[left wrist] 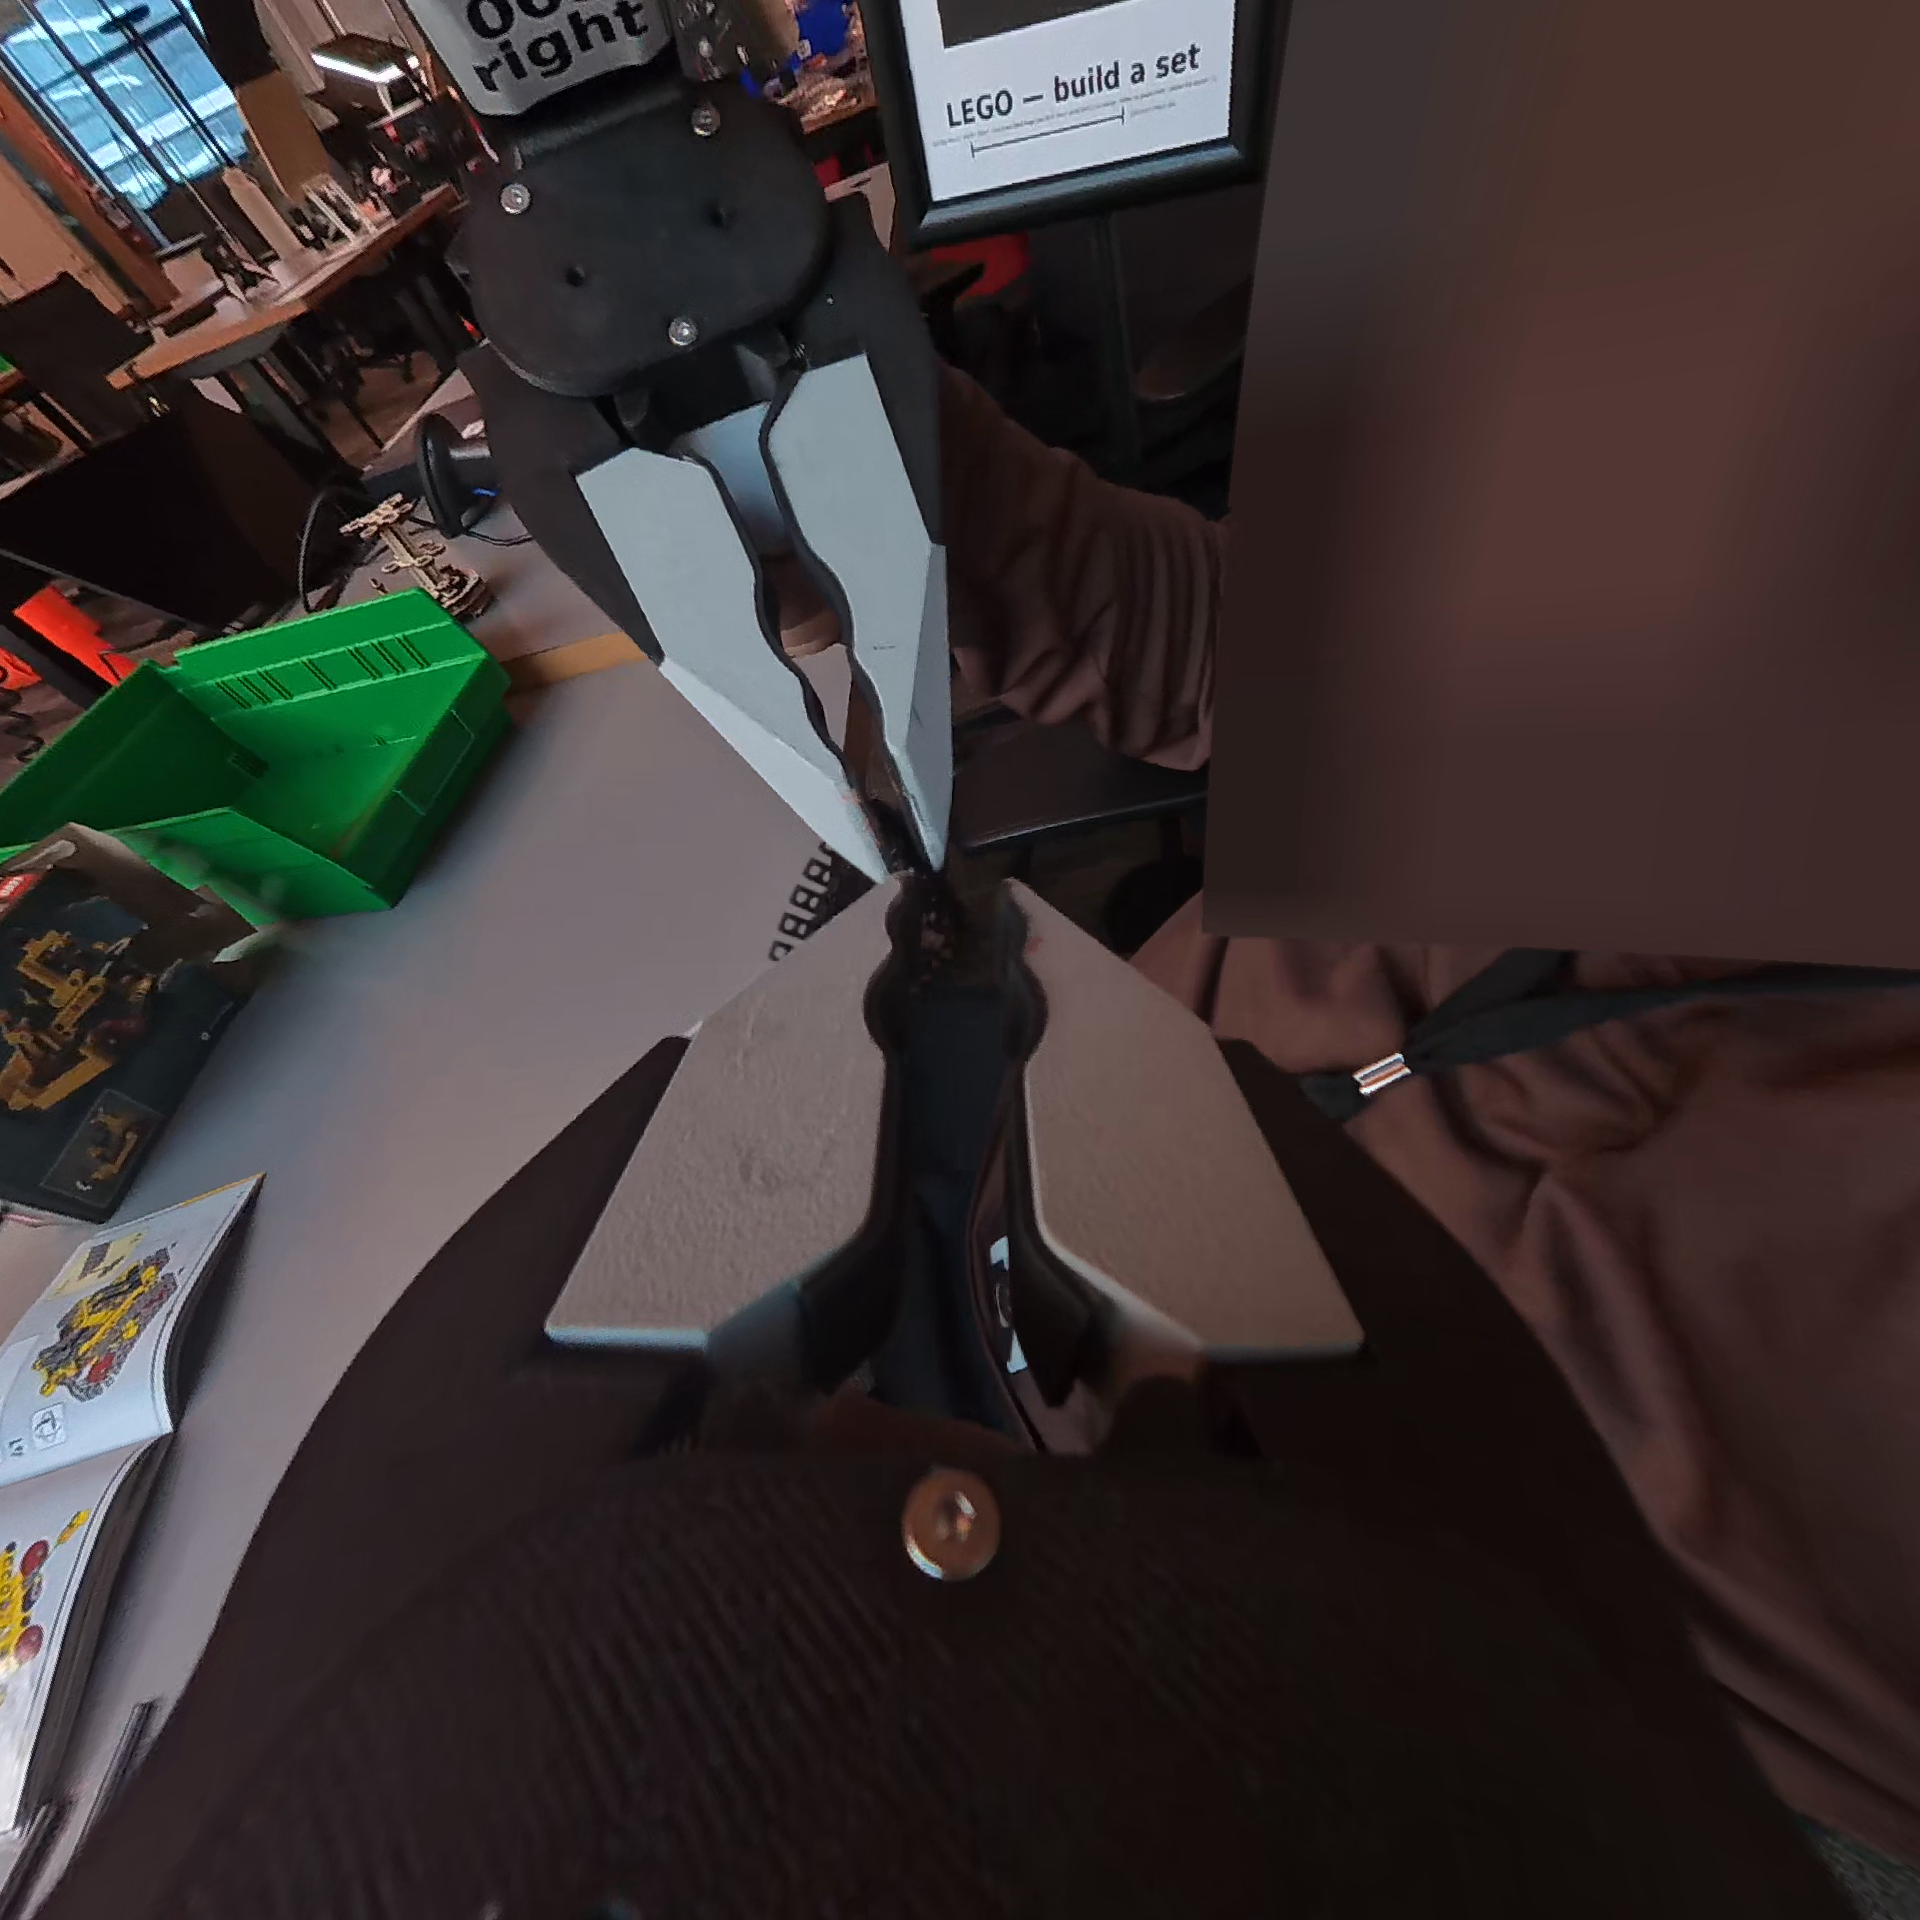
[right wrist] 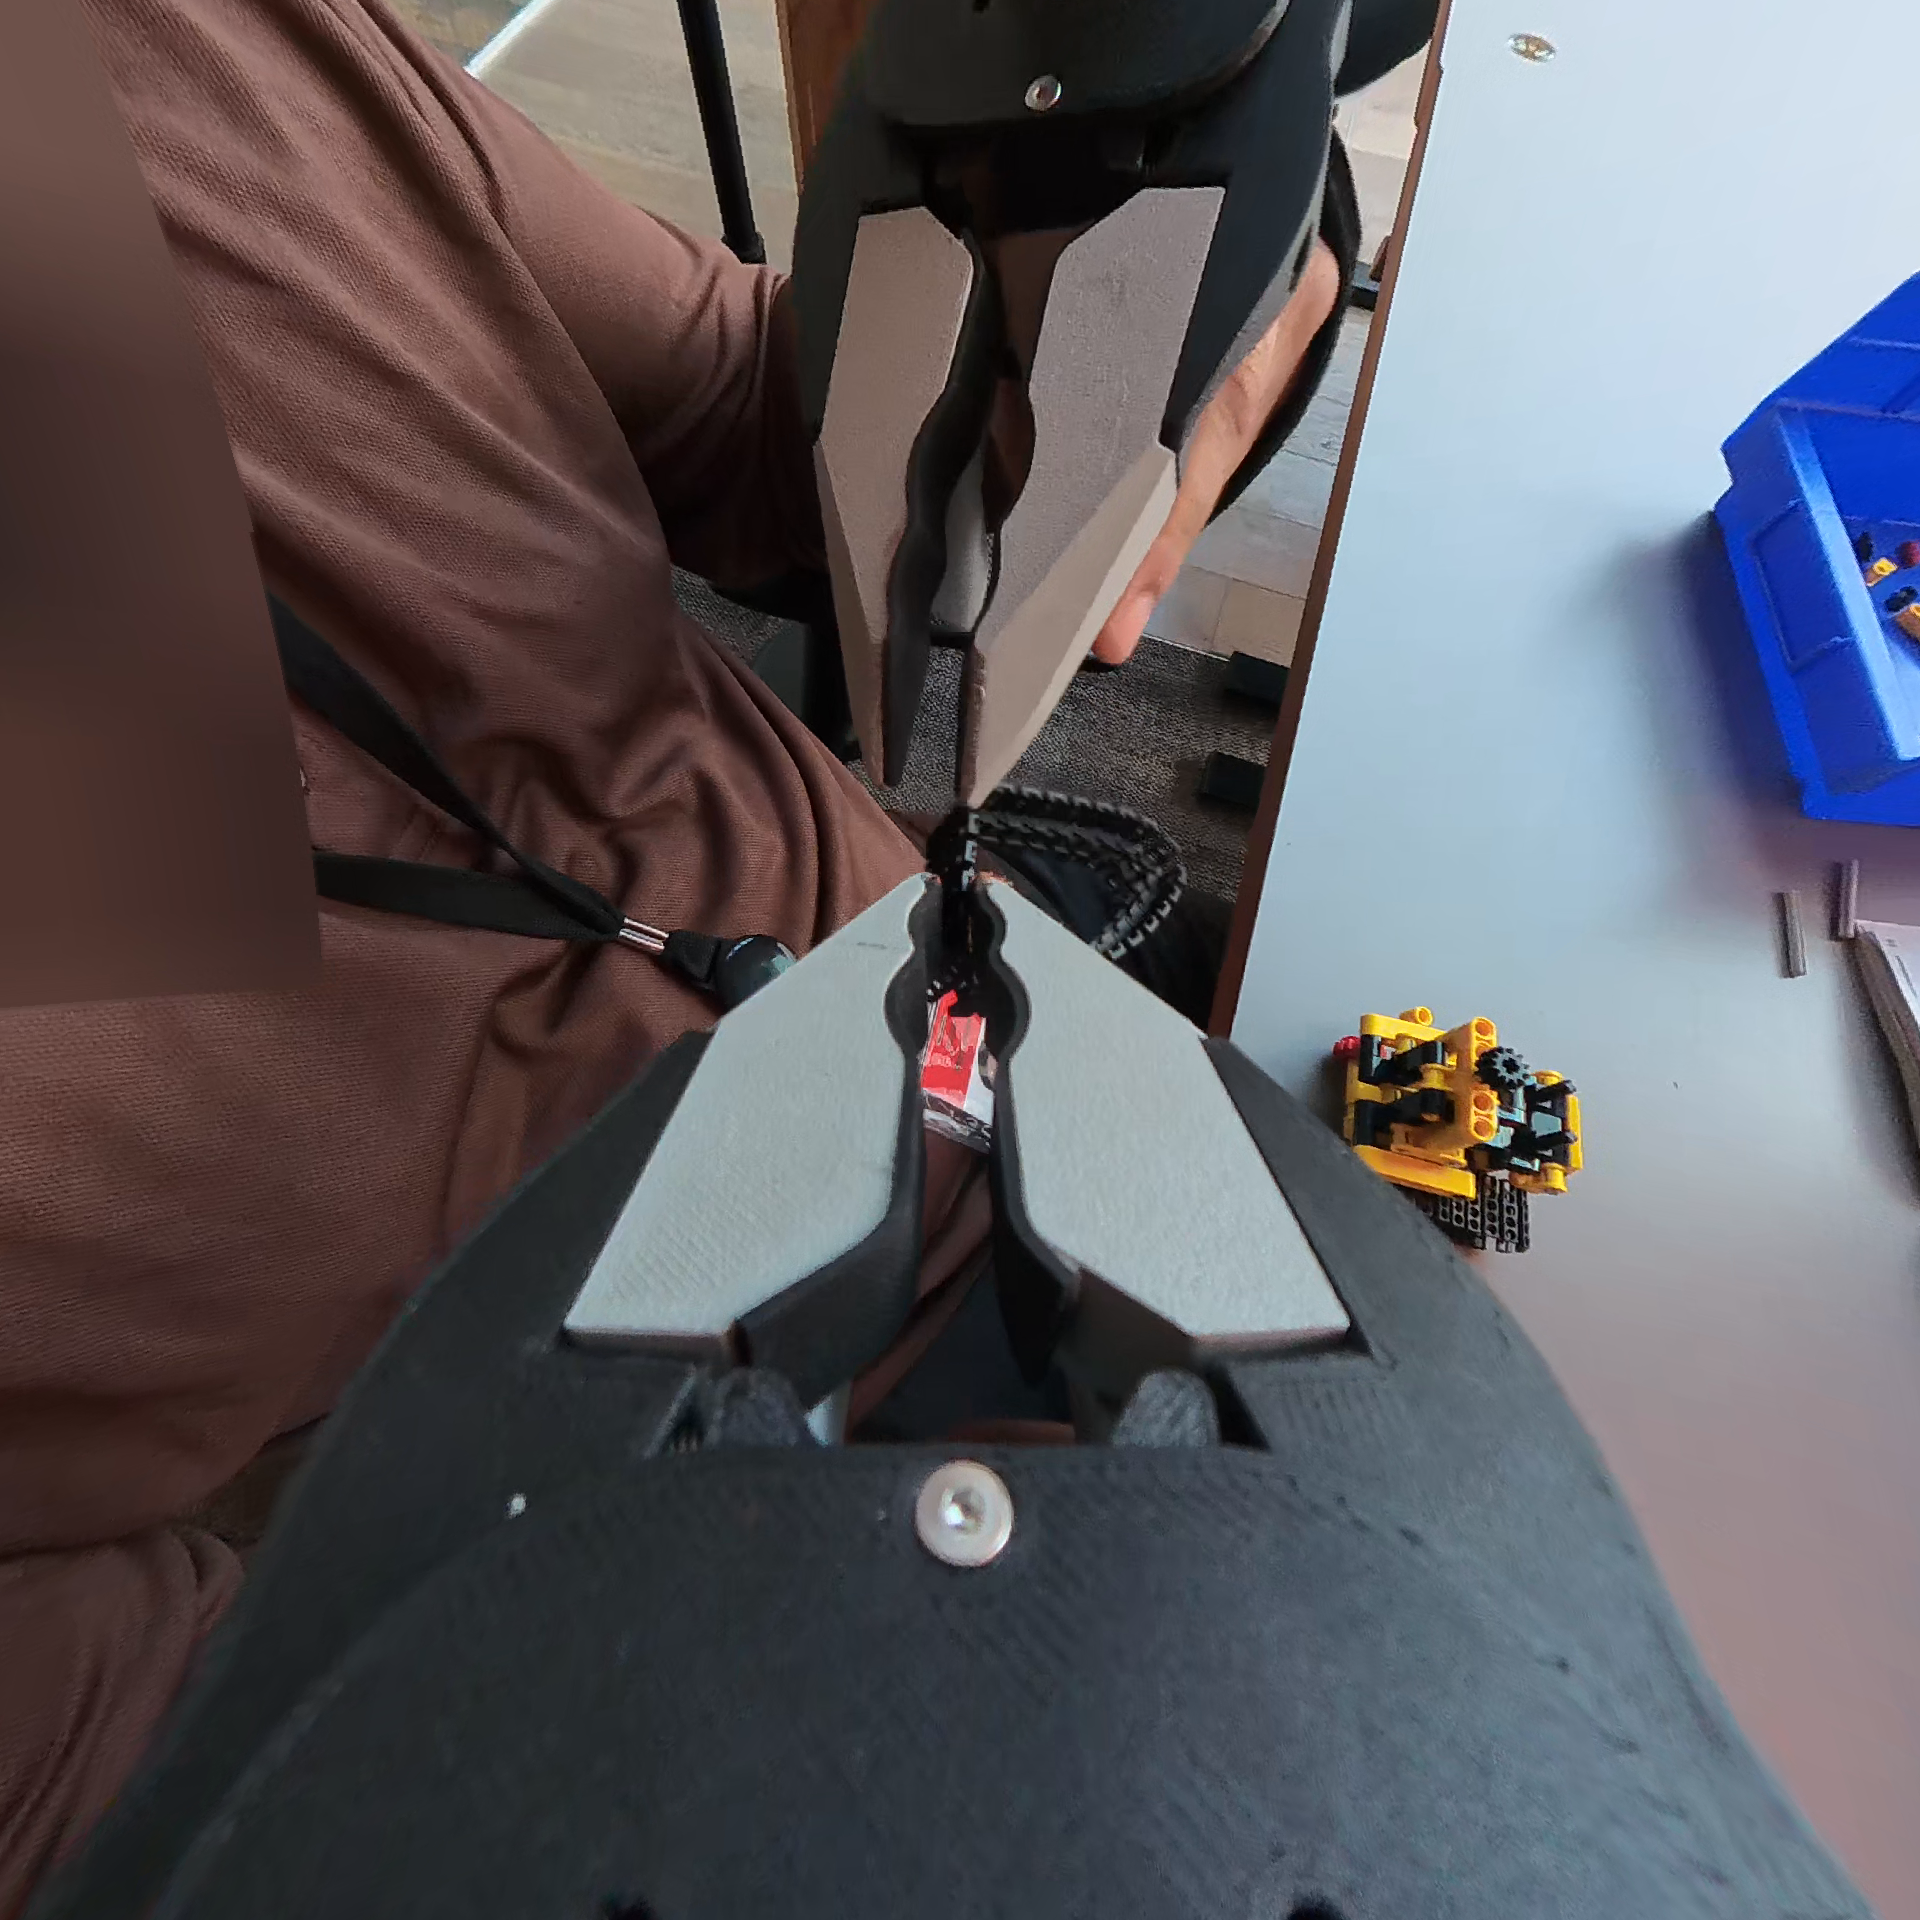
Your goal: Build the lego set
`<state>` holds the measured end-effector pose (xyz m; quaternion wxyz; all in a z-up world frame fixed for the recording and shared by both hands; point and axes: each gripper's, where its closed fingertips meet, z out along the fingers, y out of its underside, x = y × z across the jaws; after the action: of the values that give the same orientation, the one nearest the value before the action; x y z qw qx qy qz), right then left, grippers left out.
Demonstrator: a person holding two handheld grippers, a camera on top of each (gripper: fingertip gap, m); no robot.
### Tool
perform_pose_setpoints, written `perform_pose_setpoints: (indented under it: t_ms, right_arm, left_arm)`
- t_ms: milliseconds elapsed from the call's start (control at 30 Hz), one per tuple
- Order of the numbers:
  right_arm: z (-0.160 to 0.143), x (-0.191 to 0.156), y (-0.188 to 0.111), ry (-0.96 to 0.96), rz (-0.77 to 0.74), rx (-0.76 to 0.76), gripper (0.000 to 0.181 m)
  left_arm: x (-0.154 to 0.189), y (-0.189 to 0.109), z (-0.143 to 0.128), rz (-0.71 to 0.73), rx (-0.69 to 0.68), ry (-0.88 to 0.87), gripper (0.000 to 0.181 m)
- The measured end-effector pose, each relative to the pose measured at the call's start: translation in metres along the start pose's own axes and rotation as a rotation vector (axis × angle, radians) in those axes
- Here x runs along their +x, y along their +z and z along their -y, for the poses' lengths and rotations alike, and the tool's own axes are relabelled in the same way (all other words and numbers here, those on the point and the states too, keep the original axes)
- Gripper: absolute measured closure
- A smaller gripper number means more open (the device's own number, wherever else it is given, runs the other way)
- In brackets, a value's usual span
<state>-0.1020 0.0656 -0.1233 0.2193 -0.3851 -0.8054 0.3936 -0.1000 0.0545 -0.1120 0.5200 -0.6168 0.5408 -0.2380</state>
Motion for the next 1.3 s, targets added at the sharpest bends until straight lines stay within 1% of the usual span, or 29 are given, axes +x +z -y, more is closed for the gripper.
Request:
perform_pose_setpoints:
  t_ms: [100,200,267,300,367,433,667,733,900,1000,1100,1133,1300]
  right_arm:
    - [-0.002,0.000,0.003,-0.002,-0.002,-0.016,0.179]
    - [-0.004,0.004,0.004,-0.004,-0.023,-0.032,0.179]
    - [-0.005,0.004,0.003,-0.005,-0.023,-0.032,0.179]
    - [-0.005,0.003,0.002,-0.005,-0.020,-0.030,0.179]
    - [-0.003,0.001,0.002,-0.007,-0.010,-0.020,0.179]
    - [-0.003,0.001,0.002,-0.012,-0.012,-0.020,0.179]
    - [-0.003,-0.002,0.004,-0.040,-0.013,-0.034,0.179]
    - [-0.003,-0.003,0.004,-0.046,-0.011,-0.033,0.179]
    - [-0.004,-0.004,0.003,-0.053,-0.013,-0.040,0.179]
    - [-0.006,-0.003,0.003,-0.054,-0.017,-0.048,0.179]
    - [-0.006,-0.004,0.003,-0.056,-0.010,-0.046,0.179]
    - [-0.006,-0.004,0.003,-0.059,-0.006,-0.048,0.179]
    - [-0.010,-0.008,0.006,-0.078,0.001,-0.074,0.179]
  left_arm:
    - [0.000,0.006,-0.006,-0.007,-0.025,-0.020,0.171]
    - [-0.003,0.010,-0.012,-0.006,-0.055,-0.043,0.178]
    - [-0.006,0.009,-0.012,0.006,-0.047,-0.043,0.180]
    - [-0.009,0.008,-0.010,0.023,-0.037,-0.044,0.179]
    - [-0.015,0.003,-0.006,0.052,-0.014,-0.048,0.171]
    - [-0.013,0.000,-0.003,0.039,0.002,-0.058,0.170]
    - [-0.007,0.010,-0.012,0.029,-0.051,-0.021,0.156]
    - [-0.006,0.011,-0.013,0.022,-0.059,-0.010,0.156]
    - [-0.006,0.011,-0.011,0.017,-0.040,-0.022,0.175]
    - [-0.008,0.013,-0.013,0.016,-0.041,-0.030,0.176]
    - [-0.005,0.015,-0.013,0.007,-0.042,-0.012,0.168]
    - [-0.004,0.015,-0.014,0.006,-0.048,-0.008,0.167]
    - [0.001,0.014,-0.015,-0.030,-0.045,-0.003,0.180]
